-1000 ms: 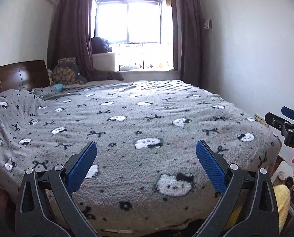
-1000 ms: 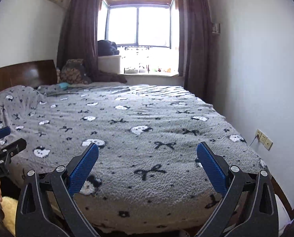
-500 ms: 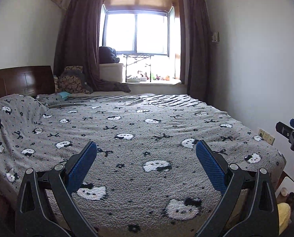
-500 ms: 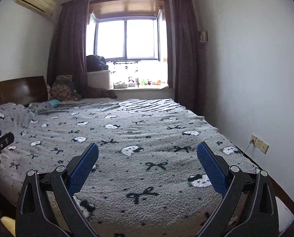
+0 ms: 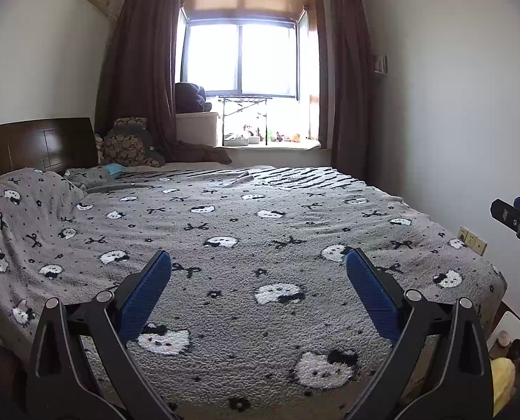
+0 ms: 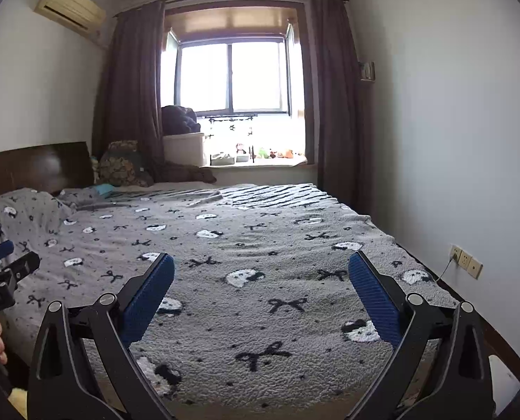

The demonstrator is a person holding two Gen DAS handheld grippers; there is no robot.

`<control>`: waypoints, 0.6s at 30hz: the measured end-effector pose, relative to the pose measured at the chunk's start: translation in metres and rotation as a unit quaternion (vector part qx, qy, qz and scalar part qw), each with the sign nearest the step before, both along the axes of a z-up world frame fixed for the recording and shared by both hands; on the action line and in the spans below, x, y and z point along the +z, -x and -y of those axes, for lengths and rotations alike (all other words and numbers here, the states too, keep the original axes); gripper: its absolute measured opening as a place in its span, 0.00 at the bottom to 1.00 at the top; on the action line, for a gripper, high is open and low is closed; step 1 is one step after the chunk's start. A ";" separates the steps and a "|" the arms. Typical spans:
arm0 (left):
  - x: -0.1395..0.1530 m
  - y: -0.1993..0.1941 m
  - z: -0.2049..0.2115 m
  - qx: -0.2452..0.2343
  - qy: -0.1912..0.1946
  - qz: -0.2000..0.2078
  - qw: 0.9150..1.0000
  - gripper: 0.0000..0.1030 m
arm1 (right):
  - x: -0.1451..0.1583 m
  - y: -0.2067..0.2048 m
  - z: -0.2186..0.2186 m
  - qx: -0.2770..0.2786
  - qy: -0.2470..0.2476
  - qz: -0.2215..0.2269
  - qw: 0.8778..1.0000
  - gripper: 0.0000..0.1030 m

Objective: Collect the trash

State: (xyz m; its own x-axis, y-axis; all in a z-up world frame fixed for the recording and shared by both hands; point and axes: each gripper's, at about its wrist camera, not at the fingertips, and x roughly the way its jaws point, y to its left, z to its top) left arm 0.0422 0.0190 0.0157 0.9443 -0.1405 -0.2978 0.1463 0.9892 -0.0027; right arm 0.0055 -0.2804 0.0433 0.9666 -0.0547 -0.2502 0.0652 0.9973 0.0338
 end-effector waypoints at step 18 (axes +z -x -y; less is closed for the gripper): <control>0.004 0.002 -0.003 0.005 0.000 0.006 1.000 0.92 | 0.002 -0.001 -0.005 0.000 0.001 0.000 1.000 0.97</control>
State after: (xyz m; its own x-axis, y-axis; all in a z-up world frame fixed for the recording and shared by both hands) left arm 0.0399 0.0216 0.0199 0.9493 -0.1317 -0.2855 0.1371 0.9906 -0.0011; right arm 0.0062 -0.2758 0.0448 0.9667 -0.0541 -0.2500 0.0643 0.9974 0.0326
